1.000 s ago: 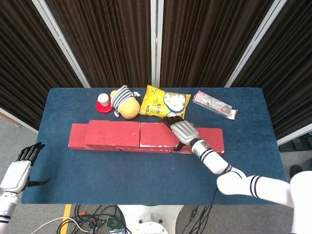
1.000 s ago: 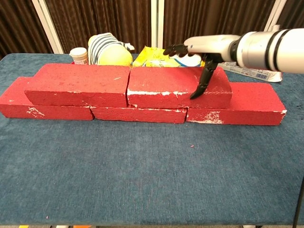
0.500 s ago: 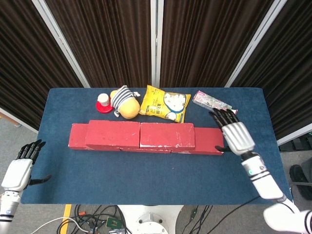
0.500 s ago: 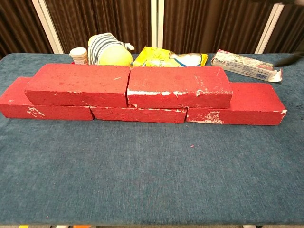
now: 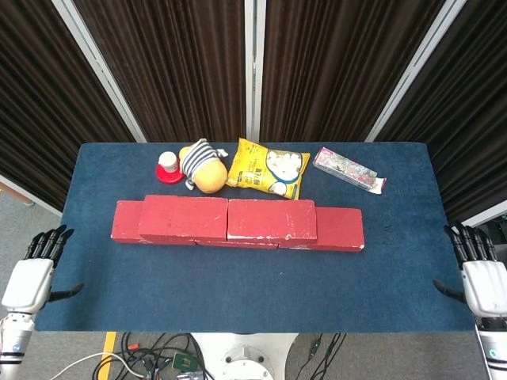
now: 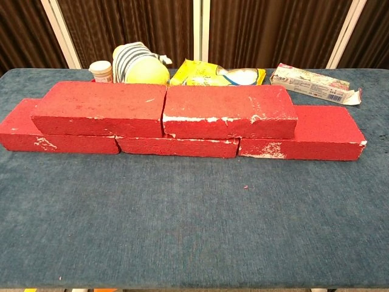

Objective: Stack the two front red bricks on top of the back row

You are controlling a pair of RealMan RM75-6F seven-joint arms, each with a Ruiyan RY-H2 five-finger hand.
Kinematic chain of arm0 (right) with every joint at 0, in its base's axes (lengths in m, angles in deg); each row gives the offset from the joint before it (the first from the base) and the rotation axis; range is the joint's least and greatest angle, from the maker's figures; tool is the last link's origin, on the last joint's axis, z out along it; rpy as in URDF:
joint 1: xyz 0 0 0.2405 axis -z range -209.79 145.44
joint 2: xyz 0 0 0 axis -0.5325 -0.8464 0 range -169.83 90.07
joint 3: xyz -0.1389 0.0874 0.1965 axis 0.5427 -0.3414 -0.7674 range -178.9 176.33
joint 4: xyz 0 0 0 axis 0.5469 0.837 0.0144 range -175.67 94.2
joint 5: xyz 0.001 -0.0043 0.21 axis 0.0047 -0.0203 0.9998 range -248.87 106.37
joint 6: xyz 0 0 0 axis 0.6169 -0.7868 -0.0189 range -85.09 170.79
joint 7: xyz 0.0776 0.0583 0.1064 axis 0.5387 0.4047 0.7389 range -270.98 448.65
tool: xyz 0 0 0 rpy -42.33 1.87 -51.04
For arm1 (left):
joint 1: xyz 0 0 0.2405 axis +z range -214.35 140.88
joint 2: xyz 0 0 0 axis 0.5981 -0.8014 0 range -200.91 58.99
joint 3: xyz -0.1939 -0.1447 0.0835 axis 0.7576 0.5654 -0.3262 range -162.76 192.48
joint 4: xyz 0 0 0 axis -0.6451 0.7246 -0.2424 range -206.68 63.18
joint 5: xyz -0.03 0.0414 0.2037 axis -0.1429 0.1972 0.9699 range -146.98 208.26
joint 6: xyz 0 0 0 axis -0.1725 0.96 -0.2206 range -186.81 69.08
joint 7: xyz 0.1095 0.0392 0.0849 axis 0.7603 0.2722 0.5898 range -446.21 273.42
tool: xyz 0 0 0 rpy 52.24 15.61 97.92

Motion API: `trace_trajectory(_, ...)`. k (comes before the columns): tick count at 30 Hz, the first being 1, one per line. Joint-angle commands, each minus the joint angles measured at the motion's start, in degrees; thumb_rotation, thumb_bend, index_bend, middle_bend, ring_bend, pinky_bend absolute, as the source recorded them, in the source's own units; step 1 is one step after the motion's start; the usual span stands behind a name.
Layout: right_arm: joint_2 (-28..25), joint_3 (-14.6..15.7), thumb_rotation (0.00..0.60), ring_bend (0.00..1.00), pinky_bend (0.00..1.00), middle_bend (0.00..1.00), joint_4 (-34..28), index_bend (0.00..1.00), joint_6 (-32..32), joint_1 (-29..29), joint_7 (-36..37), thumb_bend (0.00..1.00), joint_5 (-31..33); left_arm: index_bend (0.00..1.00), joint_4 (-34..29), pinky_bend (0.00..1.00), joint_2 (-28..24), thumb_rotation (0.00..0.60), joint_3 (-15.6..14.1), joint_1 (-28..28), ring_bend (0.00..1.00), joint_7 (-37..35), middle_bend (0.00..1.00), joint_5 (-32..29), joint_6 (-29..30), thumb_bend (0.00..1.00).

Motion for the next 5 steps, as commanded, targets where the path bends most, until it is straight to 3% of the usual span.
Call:
trace_trajectory(1,3.9,0.5,0.6,0.0,0.0,0.0,6.6,0.0,-3.0,5.1,5.4,0.0,-1.0,0.03,-0.6,0.0,0.5,0.6,0.2,0.4,0.0,1.7,0.0,0.1,0.9,0.09)
trace_trajectory(5,5.6,0.1,0.6,0.0,0.0,0.0,9.9,0.0,-2.9,6.8,8.0,0.0,-1.3,0.03,-0.8,0.0,0.7,0.6,0.2,0.3,0.0,2.1,0.0,0.4,1.0,0.09)
